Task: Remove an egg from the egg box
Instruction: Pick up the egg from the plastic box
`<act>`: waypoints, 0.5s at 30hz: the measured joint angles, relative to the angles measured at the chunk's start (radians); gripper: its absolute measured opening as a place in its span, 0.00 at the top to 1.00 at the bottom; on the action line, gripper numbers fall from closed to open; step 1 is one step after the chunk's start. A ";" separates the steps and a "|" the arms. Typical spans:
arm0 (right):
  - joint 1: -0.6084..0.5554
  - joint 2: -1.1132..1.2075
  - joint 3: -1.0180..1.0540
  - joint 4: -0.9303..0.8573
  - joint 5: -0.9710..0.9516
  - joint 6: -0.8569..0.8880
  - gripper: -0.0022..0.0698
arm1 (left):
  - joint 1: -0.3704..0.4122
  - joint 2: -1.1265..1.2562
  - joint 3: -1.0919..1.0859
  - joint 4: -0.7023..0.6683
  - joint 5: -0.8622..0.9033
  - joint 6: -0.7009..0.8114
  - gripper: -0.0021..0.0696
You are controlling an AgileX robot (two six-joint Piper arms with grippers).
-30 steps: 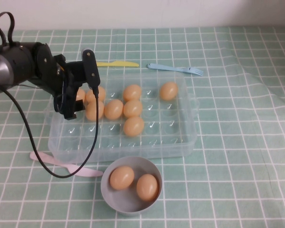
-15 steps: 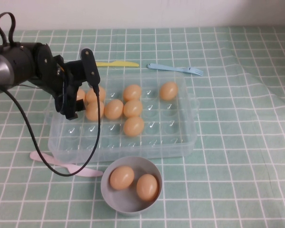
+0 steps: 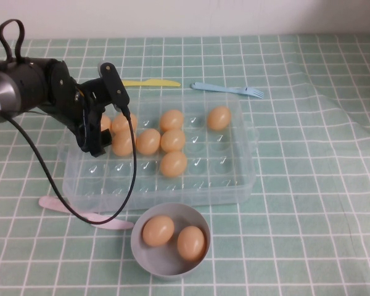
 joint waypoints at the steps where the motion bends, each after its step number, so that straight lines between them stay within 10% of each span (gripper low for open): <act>1: 0.000 0.000 0.000 0.000 0.000 0.000 0.99 | 0.000 0.000 0.000 0.000 0.000 -0.014 0.26; 15: 0.000 0.000 0.000 0.000 0.000 0.000 0.99 | 0.000 0.000 0.000 0.002 -0.008 -0.039 0.26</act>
